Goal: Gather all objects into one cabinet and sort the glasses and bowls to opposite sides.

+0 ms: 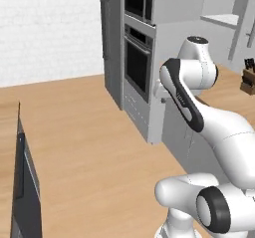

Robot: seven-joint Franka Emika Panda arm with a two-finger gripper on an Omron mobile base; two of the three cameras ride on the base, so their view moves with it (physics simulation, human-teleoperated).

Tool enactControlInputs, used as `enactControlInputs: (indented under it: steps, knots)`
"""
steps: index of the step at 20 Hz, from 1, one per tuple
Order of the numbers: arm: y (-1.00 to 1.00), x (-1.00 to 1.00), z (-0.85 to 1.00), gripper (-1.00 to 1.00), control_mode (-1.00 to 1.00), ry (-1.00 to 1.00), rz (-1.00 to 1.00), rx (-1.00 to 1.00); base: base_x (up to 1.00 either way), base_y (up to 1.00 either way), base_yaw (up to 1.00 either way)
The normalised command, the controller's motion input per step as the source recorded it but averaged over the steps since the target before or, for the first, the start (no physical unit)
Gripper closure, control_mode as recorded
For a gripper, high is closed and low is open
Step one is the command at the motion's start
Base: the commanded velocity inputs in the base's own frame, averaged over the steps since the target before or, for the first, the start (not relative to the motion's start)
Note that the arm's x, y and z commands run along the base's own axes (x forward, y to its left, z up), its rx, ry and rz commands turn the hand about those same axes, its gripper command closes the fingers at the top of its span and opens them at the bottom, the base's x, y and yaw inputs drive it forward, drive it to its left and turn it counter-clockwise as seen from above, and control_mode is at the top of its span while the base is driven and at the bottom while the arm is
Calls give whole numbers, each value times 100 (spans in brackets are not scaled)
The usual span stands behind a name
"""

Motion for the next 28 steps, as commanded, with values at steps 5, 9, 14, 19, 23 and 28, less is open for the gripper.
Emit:
enactControlInputs:
  steps: [5, 9, 14, 19, 23, 28]
  knots:
    - [0, 0, 0, -100, 100, 0, 0, 0, 99, 15, -10]
    - [0, 0, 0, -100, 100, 0, 0, 0, 94, 15, -22]
    - [0, 0, 0, -100, 100, 0, 0, 0, 100, 15, -31]
    - [0, 0, 0, -100, 100, 0, 0, 0, 81, 8, -58]
    - [0, 0, 0, -100, 100, 0, 0, 0, 45, 5, -73]
    - [0, 0, 0, -100, 100, 0, 0, 0, 26, 9, -79]
